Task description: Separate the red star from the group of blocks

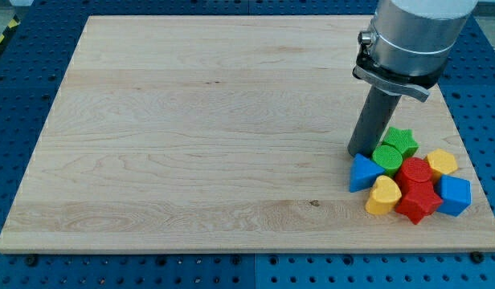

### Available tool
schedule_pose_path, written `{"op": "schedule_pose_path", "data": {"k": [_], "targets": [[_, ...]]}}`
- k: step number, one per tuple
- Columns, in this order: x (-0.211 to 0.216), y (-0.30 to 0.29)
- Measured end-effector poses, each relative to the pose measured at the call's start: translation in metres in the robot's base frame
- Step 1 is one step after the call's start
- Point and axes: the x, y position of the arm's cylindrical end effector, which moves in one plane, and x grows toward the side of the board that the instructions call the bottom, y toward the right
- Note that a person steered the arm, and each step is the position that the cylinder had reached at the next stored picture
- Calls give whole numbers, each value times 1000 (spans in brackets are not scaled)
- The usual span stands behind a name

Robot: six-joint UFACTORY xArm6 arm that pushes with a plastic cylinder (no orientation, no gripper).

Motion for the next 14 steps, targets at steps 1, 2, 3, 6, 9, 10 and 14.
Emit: {"op": "schedule_pose_path", "data": {"k": [1, 2, 3, 6, 9, 10, 14], "targets": [[0, 0], [-16, -4], [-69, -4], [-56, 188], [29, 196], [94, 196], [26, 93]]}}
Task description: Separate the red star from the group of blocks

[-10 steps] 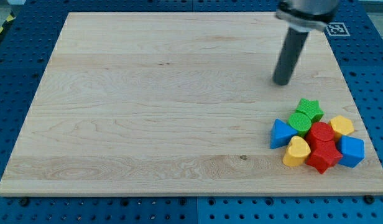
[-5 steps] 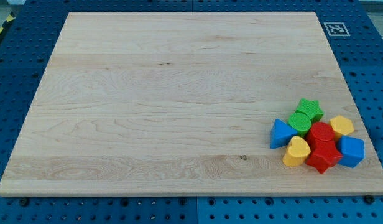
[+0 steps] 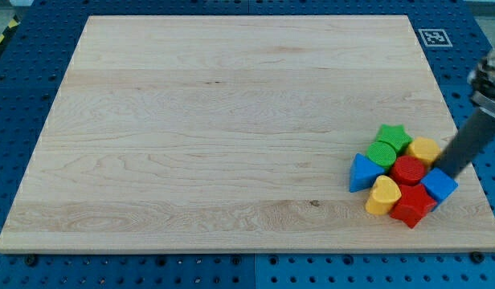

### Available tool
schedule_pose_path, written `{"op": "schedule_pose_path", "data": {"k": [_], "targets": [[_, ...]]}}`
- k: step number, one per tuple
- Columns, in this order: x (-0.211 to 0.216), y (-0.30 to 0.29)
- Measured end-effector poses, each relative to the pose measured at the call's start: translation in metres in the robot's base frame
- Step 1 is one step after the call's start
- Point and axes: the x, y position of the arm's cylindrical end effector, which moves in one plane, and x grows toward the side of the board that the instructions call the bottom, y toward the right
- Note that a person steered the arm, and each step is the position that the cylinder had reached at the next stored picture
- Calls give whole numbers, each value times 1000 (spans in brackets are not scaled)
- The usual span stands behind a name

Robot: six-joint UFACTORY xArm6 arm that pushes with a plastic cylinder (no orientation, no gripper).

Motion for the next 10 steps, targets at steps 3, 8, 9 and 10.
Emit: {"op": "schedule_pose_path", "data": {"k": [3, 8, 9, 10], "targets": [[38, 48], [22, -85], [14, -93], [-5, -103]]}}
